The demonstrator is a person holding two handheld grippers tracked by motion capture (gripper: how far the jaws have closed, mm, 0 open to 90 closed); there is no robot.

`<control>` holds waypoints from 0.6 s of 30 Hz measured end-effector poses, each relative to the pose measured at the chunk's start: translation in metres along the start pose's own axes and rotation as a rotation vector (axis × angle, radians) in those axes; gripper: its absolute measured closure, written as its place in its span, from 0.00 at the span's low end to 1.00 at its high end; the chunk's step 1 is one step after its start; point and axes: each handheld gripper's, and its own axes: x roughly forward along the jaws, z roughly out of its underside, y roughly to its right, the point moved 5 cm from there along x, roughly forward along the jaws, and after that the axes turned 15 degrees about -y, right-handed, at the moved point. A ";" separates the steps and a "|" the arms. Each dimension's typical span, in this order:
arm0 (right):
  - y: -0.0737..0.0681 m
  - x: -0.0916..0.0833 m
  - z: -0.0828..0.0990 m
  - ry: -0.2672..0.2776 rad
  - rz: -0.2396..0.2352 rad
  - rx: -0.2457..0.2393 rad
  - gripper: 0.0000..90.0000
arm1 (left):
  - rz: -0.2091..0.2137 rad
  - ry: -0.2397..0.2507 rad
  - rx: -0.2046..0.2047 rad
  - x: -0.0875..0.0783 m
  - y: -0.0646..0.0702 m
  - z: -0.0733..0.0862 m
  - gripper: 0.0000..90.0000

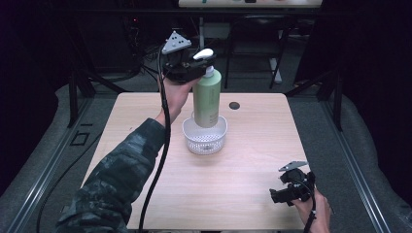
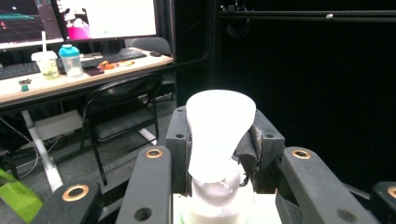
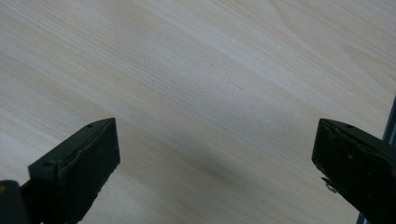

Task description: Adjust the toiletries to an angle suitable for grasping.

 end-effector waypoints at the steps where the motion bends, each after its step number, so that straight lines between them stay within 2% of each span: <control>1: 0.000 0.000 0.000 0.000 0.000 0.000 0.00 | -0.001 -0.003 -0.001 0.001 0.000 0.001 0.74; 10: 0.000 0.000 0.000 -0.002 0.000 -0.002 0.00 | 0.002 -0.015 -0.016 0.006 -0.004 0.004 0.74; 18: 0.000 0.000 0.000 -0.002 0.000 -0.002 0.00 | -0.007 -0.036 -0.003 0.009 -0.005 0.008 0.74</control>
